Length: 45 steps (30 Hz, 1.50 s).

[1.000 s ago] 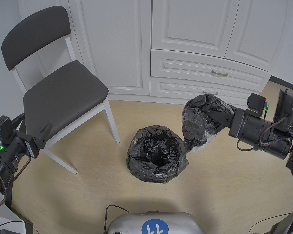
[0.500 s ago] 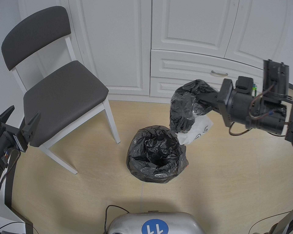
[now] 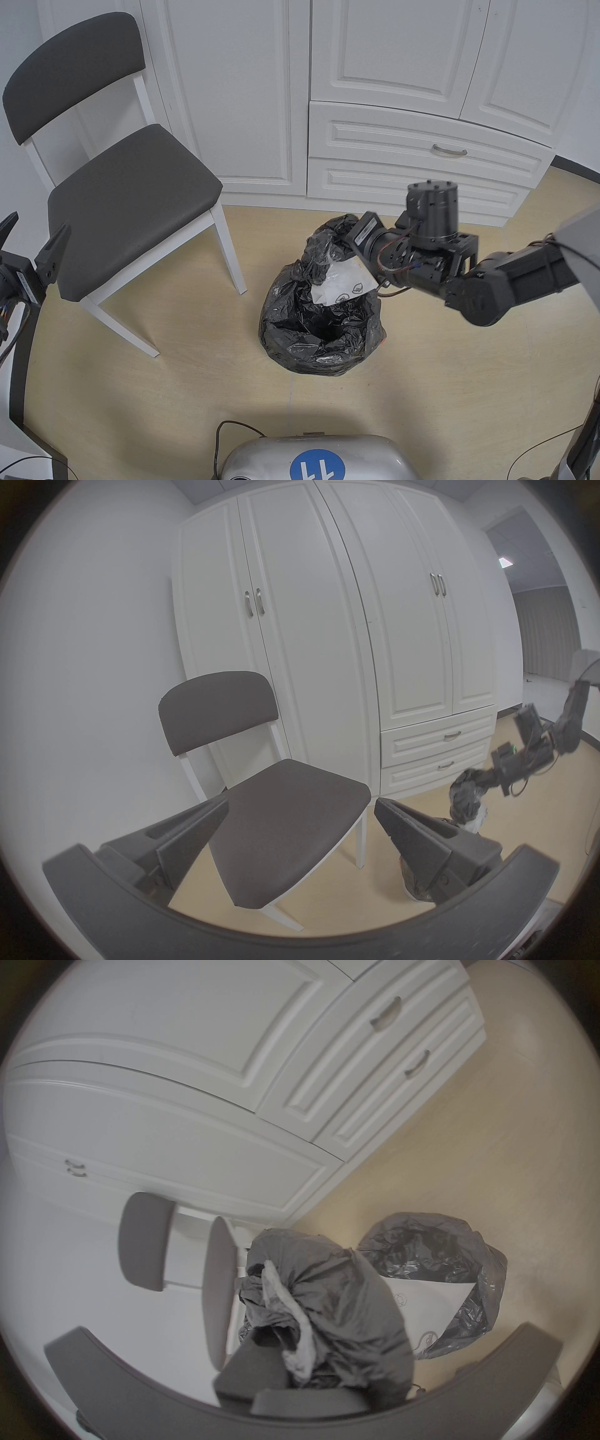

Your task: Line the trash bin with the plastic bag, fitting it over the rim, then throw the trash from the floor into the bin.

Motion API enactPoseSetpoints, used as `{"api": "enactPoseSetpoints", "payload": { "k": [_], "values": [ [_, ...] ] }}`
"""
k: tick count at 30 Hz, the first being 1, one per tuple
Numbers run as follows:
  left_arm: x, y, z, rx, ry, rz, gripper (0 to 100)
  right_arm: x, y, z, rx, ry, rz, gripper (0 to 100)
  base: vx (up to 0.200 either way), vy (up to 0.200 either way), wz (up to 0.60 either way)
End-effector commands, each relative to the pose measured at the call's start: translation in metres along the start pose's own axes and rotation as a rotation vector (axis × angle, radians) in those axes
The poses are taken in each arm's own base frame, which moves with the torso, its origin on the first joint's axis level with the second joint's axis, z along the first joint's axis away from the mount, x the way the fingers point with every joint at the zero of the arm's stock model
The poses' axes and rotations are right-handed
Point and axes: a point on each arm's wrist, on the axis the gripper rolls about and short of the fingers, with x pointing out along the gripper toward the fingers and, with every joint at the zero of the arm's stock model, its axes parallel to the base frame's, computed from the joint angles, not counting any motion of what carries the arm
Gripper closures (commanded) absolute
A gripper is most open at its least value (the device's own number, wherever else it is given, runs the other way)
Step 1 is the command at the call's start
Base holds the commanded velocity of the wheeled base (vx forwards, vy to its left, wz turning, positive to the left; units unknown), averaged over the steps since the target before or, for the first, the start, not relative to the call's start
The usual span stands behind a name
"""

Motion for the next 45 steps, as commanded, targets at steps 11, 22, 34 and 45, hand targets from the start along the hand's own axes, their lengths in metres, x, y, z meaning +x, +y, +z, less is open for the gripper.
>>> {"api": "enactPoseSetpoints", "payload": {
  "k": [11, 22, 34, 45],
  "values": [
    [-0.002, 0.0, -0.007, 0.05, 0.021, -0.001, 0, 0.058, -0.097, -0.064, 0.018, -0.145, 0.103, 100, 0.0, 0.0, 0.0],
    [-0.002, -0.001, -0.009, 0.052, 0.031, -0.005, 0, 0.071, -0.119, -0.076, 0.016, -0.135, 0.108, 100, 0.0, 0.0, 0.0],
    [-0.001, -0.002, -0.011, 0.055, 0.038, -0.007, 0, 0.082, -0.14, -0.089, -0.092, -0.126, 0.053, 100, 0.0, 0.0, 0.0],
    [-0.003, -0.001, -0.01, 0.053, 0.033, -0.004, 0, 0.086, -0.151, -0.098, -0.169, -0.091, -0.069, 100, 0.0, 0.0, 0.0]
  ]
}}
